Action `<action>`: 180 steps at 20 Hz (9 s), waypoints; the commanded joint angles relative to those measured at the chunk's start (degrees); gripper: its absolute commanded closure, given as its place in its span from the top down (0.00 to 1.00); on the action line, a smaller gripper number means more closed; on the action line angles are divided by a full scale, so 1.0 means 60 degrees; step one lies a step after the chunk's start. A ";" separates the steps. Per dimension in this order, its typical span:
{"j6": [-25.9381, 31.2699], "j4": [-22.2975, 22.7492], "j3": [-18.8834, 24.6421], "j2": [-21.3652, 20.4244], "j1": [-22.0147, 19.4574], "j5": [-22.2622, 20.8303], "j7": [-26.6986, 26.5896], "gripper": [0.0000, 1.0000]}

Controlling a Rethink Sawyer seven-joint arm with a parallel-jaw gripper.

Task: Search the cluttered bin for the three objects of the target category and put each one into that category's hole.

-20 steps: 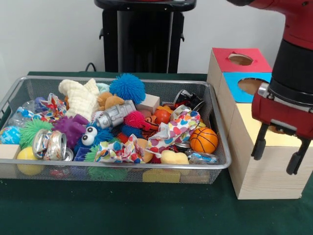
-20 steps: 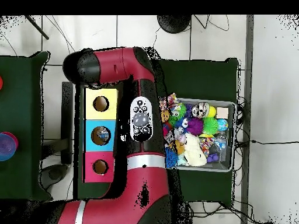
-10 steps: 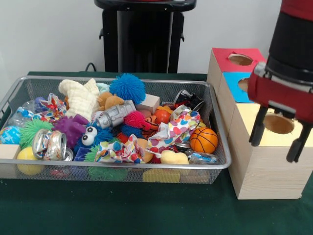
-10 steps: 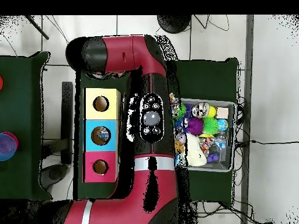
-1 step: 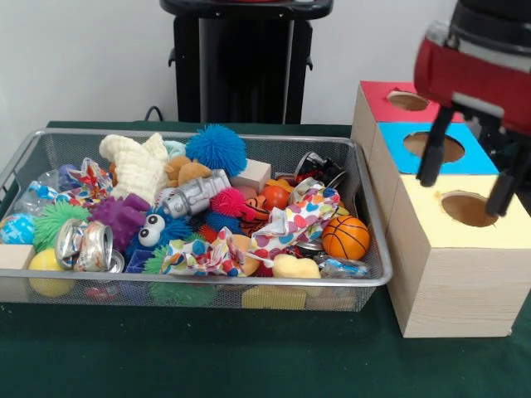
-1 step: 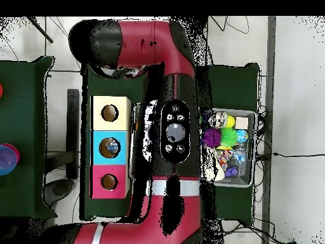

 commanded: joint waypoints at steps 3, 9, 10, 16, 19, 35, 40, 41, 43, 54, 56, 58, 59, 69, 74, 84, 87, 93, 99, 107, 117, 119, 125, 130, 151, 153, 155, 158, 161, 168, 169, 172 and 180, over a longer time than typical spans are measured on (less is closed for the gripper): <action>-0.0563 0.2828 -0.0398 -0.0941 -0.0266 0.0062 0.1193 1.00; -0.1743 0.4490 -0.0363 -0.1628 -0.0447 0.0272 0.0818 1.00; -0.1864 0.4633 -0.0338 -0.1668 -0.0487 0.0285 0.0682 1.00; -0.2248 0.5204 -0.0490 -0.1863 -0.0473 0.0108 0.0382 1.00; -0.2326 0.5673 -0.0648 -0.2005 -0.0347 0.0158 0.0760 1.00; -0.3943 0.8400 -0.0097 -0.2464 -0.0735 0.0945 0.0674 1.00; -0.4607 0.8730 0.0040 -0.2188 -0.0632 0.1373 0.1063 1.00; -0.4791 0.8770 0.0070 -0.2100 -0.0579 0.1468 0.1176 1.00; -0.5059 0.8777 0.0122 -0.1890 -0.0465 0.1635 0.1367 1.00; -0.7120 0.8645 -0.0217 -0.0569 0.0379 0.1956 0.2166 1.00; -0.7307 0.8610 -0.0289 -0.0410 0.0466 0.2038 0.2114 1.00; -0.7467 0.8584 -0.0331 -0.0268 0.0539 0.2148 0.2091 1.00; -0.7547 0.8558 -0.0373 -0.0184 0.0593 0.2191 0.2097 1.00; -0.7094 0.7979 -0.0972 0.0483 0.0970 0.2085 0.1419 1.00; -0.6622 0.7726 -0.1334 0.0399 0.1018 0.1943 0.1136 1.00; -0.6951 0.7722 -0.1352 0.0585 0.1003 0.2181 0.1328 1.00; -0.7011 0.7914 -0.1556 0.0245 0.1085 0.2353 0.1691 1.00; -0.6763 0.7656 -0.1815 0.0336 0.1089 0.2368 0.1565 1.00; -0.6894 0.7545 -0.2206 0.0749 0.1320 0.2901 0.2373 1.00; -0.7121 0.6978 -0.2051 0.1511 0.1109 0.2835 0.1389 1.00; -0.7306 0.6543 -0.1906 0.1924 0.1198 0.2892 0.1386 1.00; -0.7600 0.6621 -0.1810 0.1882 0.1196 0.3044 0.1587 1.00; -0.8259 0.6887 -0.1935 0.1298 0.1403 0.3486 0.2158 1.00; -0.8524 0.6917 -0.1537 0.1399 0.1178 0.3614 0.1863 1.00; -0.7526 0.5624 -0.1758 0.2617 0.1329 0.3674 0.1255 1.00; -0.7479 0.5587 -0.1722 0.2663 0.1340 0.3636 0.1200 1.00; -0.7376 0.5480 -0.1688 0.2748 0.1333 0.3556 0.1077 1.00; -0.6955 0.5214 -0.1775 0.2862 0.1366 0.3363 0.0850 1.00; -0.6259 0.4950 -0.2035 0.2934 0.1535 0.3224 0.0853 1.00; -0.5326 0.4822 -0.1739 0.2871 0.1330 0.3001 0.0232 0.00; -0.5283 0.4792 -0.1730 0.2876 0.1308 0.2972 0.0180 0.00; -0.5235 0.4796 -0.1678 0.2865 0.1281 0.2955 0.0129 0.00; -0.5284 0.4838 -0.1970 0.2748 0.1458 0.3192 0.0898 0.00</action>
